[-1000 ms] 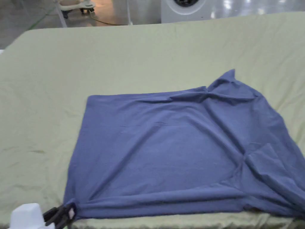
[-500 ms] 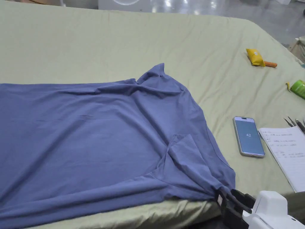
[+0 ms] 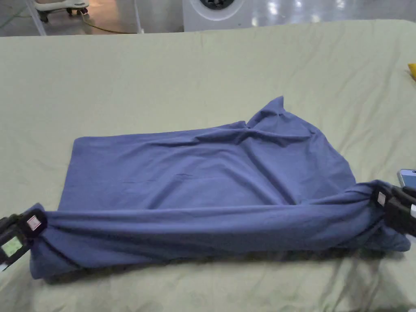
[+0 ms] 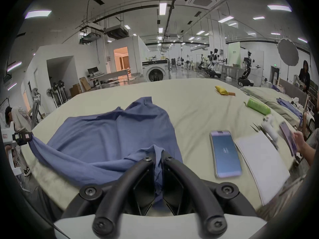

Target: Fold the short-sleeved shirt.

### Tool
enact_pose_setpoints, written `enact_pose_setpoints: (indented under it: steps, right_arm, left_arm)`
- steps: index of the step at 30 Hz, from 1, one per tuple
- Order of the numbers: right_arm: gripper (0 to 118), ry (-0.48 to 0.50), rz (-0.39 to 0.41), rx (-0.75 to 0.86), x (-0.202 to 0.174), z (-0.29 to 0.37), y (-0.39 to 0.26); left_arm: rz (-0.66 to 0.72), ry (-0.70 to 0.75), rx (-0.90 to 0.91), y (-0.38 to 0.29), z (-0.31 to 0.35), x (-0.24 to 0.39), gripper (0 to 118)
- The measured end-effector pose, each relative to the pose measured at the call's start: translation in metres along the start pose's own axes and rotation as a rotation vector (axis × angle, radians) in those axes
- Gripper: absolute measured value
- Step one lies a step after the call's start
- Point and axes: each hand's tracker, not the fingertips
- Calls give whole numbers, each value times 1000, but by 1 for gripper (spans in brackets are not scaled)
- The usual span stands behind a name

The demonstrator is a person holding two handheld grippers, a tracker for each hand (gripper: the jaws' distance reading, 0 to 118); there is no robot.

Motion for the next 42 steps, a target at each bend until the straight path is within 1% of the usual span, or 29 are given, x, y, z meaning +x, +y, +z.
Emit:
enact_pose_setpoints:
  steps: [2, 3, 4, 7, 8, 9, 10, 11, 12, 13, 15, 18, 21, 22, 23, 24, 25, 26, 28, 30, 31, 33, 34, 35, 36, 37, 38, 40, 42]
  right_arm:
    - [2, 20, -52, -34, 3, -37, 19]
    - [2, 13, -66, -79, 4, -59, 29]
    - [2, 10, -67, -94, 4, -77, 36]
    - [2, -5, -88, -205, 4, -122, 45]
    - [4, -11, -88, -228, 3, -133, 46]
    - [16, -21, -78, -260, 2, -140, 45]
    - [36, -24, -67, -274, 1, -144, 42]
    - [57, -27, -55, -274, 1, -145, 41]
    - [69, -29, -47, -256, 2, -141, 40]
    - [68, -21, -45, -241, 4, -135, 40]
    - [68, 5, -69, -194, 9, -120, 41]
    - [66, 23, -69, -117, 7, -92, 41]
    - [54, 78, -24, -63, 0, -61, 33]
    - [54, 91, -1, -60, -5, -53, 28]
    - [39, 99, 26, -48, -11, -43, 22]
    - [18, 104, 55, -42, -15, -36, 16]
    - [8, 105, 84, -29, -20, -27, 9]
    - [7, 113, 88, -29, -25, -21, 2]
    - [0, 124, 92, -26, -33, -10, -11]
    - [0, 128, 73, -33, -41, -3, -23]
    - [0, 151, 56, -39, -44, 2, -30]
    - [0, 158, 52, -34, -50, 12, -40]
    - [0, 165, 46, -37, -51, 14, -43]
    - [0, 173, 36, -42, -52, 17, -46]
    - [0, 184, 19, -47, -52, 21, -49]
    - [0, 191, 9, -50, -51, 24, -52]
    - [0, 189, 6, -52, -50, 25, -52]
    - [0, 185, 0, -58, -46, 29, -53]
    - [0, 183, -16, -65, -41, 33, -52]
  left_arm:
    - [-7, 33, -55, 16, -37, -1, 4]
    - [-11, 43, -89, 24, -56, -1, 4]
    - [-2, 60, -112, 29, -74, -11, 4]
    - [19, 111, -176, 38, -112, -13, 4]
    - [6, 127, -192, 37, -121, -18, 4]
    - [-9, 140, -221, 36, -126, -17, 9]
    - [-19, 132, -226, 35, -129, -16, 19]
    - [-58, 131, -224, 33, -128, -14, 35]
    - [-104, 119, -197, 30, -122, -16, 64]
    - [-121, 129, -162, 29, -115, -15, 76]
    - [-126, 94, -118, 29, -94, -12, 78]
    - [-116, 75, -50, 24, -62, -9, 77]
    - [-110, 59, 49, 15, -28, -1, 60]
    - [-117, 39, 63, 12, -17, 1, 60]
    - [-134, 58, 65, 7, -7, 5, 46]
    - [-153, 65, 76, 2, -1, 10, 32]
    - [-175, 52, 82, -3, 8, 13, 25]
    - [-175, 38, 77, -8, 16, 14, 20]
    - [-183, 25, 69, -17, 22, 13, 0]
    - [-183, 26, 46, -24, 28, 13, 0]
    - [-173, 27, 29, -27, 30, 12, 0]
    - [-137, 47, -2, -33, 27, 8, 0]
    - [-120, 57, -52, -36, 21, 3, 3]
    - [-101, 69, -58, -40, 17, -1, 13]
    - [-76, 83, -80, -45, 11, -9, 39]
    - [-44, 83, -120, -48, 1, -17, 60]
    - [-19, 79, -140, -50, -6, -22, 70]
    - [3, 96, -187, -53, -22, -32, 70]
    - [11, 154, -191, -52, -38, -37, 69]
